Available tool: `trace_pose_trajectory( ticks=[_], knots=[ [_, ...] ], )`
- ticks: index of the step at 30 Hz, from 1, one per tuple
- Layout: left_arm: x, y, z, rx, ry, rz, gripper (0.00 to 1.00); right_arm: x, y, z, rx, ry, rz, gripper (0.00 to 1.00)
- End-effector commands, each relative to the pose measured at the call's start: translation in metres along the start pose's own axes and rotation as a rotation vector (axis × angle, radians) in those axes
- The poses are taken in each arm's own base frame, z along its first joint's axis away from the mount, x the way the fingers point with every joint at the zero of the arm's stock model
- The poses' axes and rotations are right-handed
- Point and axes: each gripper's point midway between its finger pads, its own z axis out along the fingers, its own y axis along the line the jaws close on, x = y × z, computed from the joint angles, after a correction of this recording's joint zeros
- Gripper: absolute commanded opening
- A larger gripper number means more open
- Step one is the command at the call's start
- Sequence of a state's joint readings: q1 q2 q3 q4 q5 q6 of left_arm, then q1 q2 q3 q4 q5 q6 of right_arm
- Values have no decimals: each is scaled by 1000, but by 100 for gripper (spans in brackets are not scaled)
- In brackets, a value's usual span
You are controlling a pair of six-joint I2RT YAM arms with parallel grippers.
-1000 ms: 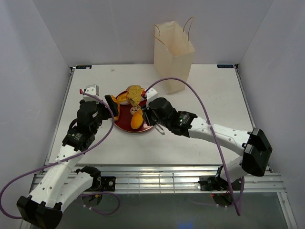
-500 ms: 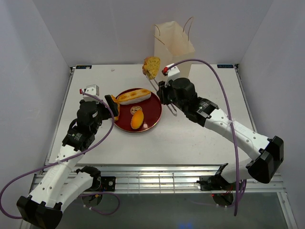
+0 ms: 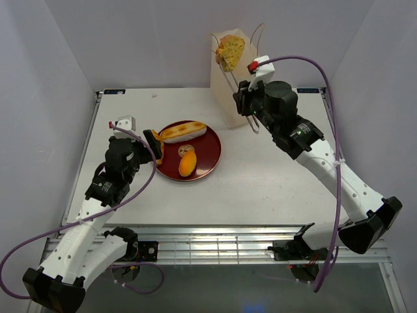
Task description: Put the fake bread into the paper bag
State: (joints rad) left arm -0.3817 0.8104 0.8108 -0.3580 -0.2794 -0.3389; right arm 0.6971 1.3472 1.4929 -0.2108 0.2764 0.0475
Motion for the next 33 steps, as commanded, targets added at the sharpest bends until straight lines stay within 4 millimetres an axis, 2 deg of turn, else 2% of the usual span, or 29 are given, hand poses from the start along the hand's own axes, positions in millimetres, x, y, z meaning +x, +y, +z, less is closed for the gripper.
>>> trace_pose_trajectory(
  ticks=[1,4,7,13,20,22,26,33],
  knots=[
    [-2,-1,-1,7,-10,4,95,-48,-17,-6,23,-112,-16,34],
    [-2,-2,0,12,-5,4,95,-57,-30,-2,43,-126,-14,34],
    [-2,-3,0,15,-4,4,95,-54,-47,7,60,-114,-14,34],
    [-1,-3,0,16,-2,2,95,-35,-63,34,53,-60,-17,34],
    [0,-2,1,13,1,5,95,-14,-71,62,60,1,-59,41],
    [1,-2,1,13,3,6,95,-12,-75,65,71,13,-59,43],
    [2,-3,2,14,8,8,95,-15,-81,68,83,15,-58,57],
    [3,-1,3,4,9,10,95,-25,-87,62,95,1,-56,63]
  ],
)
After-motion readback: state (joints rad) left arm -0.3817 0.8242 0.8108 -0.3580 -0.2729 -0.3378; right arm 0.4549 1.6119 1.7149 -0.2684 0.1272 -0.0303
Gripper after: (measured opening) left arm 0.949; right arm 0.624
